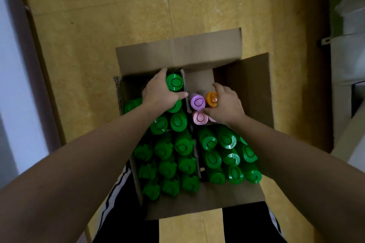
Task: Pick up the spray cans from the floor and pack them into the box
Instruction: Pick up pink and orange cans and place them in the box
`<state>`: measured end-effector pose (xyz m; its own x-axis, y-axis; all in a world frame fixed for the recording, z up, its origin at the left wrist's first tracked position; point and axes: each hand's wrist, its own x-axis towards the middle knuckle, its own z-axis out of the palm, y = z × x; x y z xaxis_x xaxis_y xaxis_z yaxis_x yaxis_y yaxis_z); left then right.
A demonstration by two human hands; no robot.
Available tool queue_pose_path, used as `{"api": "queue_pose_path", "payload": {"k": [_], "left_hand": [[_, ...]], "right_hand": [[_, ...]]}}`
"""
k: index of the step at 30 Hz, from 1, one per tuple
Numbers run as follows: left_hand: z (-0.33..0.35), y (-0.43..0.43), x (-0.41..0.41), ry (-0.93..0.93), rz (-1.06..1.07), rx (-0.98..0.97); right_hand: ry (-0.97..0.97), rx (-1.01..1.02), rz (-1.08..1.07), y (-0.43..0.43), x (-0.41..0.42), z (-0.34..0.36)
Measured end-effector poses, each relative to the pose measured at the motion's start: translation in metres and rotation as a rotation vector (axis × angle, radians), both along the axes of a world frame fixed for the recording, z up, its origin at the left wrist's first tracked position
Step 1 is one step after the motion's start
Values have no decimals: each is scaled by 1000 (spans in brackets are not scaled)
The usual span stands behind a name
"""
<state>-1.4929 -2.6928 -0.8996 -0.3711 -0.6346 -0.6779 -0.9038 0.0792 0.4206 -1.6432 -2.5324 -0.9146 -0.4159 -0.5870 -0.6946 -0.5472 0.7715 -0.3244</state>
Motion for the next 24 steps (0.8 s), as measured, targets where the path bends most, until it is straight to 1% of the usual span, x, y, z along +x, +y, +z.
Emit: {"api": "queue_pose_path", "payload": {"k": [5,9,11,14,20,24], "left_hand": [[81,-16,-21,19,-28,-96],[189,-28,-34,61,-50,-304],[254,-23,-27,37,-65,-427],[356,-1,-8,-18,-33,-576],[529,43,16,-54,45,-744],[640,58,44,-24,-41,-956]], "right_hand": [[62,-120,43,-26,-12,77],[104,-271,98,-53,-32,168],[113,-362,150,-65,-39,226],[152,-501,215,-70,-43,327],[292,-686,334,-46,-34,527],[371,-827,367,-26,-5,645]]}}
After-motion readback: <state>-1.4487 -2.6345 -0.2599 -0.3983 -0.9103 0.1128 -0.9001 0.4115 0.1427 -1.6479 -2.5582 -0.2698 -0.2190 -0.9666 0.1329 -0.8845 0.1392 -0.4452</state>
